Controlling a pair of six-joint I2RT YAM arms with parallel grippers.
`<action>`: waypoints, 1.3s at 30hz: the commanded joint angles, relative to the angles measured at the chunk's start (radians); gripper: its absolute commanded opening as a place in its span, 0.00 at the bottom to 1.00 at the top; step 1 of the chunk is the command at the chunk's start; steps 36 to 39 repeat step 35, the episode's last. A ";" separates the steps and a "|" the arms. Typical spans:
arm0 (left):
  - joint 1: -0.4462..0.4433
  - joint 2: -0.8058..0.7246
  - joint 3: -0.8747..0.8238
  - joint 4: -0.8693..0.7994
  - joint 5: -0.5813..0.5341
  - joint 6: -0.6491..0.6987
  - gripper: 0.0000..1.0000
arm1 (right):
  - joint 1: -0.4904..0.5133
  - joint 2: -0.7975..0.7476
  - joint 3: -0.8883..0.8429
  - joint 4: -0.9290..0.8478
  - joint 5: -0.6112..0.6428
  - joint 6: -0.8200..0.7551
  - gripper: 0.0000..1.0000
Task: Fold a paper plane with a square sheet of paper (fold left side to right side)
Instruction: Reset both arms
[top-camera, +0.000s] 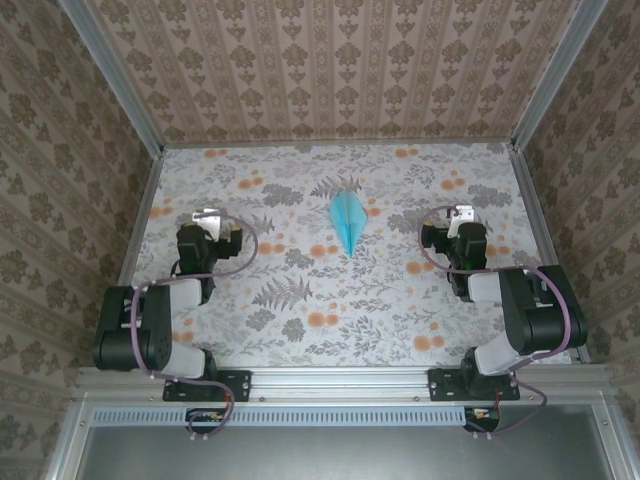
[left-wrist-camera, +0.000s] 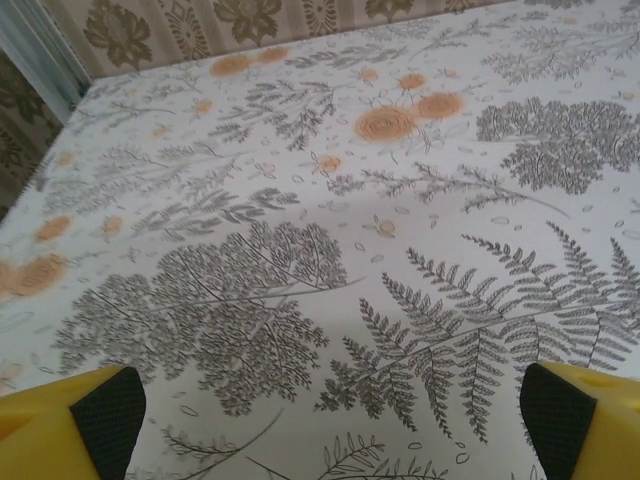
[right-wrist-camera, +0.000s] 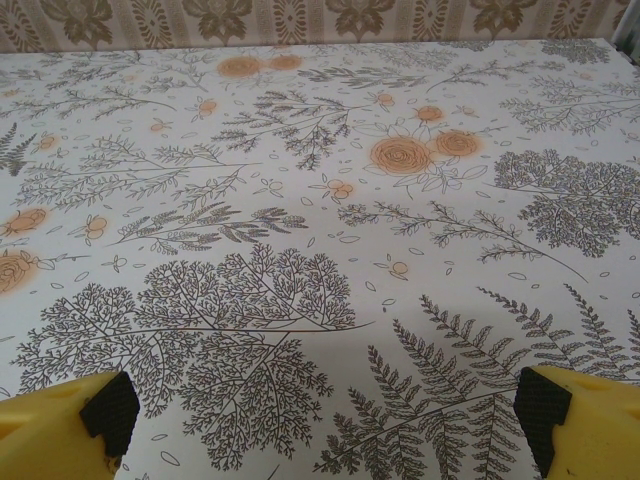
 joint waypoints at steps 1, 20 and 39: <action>0.026 0.010 -0.011 0.115 0.092 -0.025 1.00 | 0.005 0.001 0.015 0.024 -0.008 0.008 1.00; 0.031 0.017 0.044 0.015 0.003 -0.062 1.00 | 0.008 -0.001 0.014 0.025 -0.003 0.006 1.00; 0.031 0.017 0.044 0.016 0.003 -0.063 1.00 | 0.008 -0.001 0.014 0.024 -0.002 0.006 1.00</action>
